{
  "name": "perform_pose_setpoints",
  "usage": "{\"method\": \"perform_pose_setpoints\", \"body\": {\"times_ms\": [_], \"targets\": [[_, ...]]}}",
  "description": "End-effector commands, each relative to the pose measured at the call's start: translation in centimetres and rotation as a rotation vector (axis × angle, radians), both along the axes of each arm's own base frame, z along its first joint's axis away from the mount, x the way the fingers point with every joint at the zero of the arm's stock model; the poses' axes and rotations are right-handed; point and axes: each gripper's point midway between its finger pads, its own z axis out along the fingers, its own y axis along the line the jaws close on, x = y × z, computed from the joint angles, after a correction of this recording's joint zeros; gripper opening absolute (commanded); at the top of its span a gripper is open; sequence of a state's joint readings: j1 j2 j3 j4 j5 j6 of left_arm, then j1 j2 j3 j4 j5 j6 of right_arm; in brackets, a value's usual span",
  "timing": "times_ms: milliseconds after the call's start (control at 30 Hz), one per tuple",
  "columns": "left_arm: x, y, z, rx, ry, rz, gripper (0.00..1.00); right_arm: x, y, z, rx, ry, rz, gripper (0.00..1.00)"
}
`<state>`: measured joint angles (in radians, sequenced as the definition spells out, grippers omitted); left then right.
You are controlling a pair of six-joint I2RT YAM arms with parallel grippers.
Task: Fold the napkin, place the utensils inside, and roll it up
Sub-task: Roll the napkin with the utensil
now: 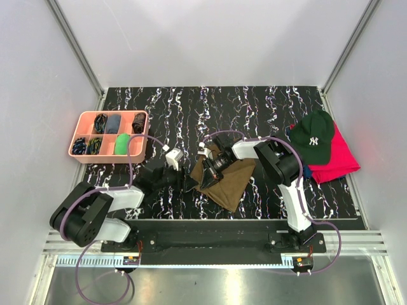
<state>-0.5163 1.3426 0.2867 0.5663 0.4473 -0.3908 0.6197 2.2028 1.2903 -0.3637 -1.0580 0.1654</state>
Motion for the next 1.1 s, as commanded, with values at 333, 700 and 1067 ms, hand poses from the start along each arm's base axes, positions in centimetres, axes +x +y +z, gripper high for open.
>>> {"method": "perform_pose_setpoints", "body": {"times_ms": [333, 700, 1067], "targets": [[1.8, -1.1, 0.1, 0.042, -0.032, -0.011, 0.31, 1.1, -0.2, -0.7, 0.020, -0.002, -0.005, 0.00], [1.7, -0.2, -1.7, 0.149, 0.080, 0.016, 0.00, 1.9, -0.6, 1.8, -0.021, -0.105, -0.052, 0.20], [1.2, -0.9, -2.4, 0.170, 0.221, -0.008, 0.00, 1.6, -3.5, 7.1, -0.107, -0.385, -0.163, 0.64]]}}
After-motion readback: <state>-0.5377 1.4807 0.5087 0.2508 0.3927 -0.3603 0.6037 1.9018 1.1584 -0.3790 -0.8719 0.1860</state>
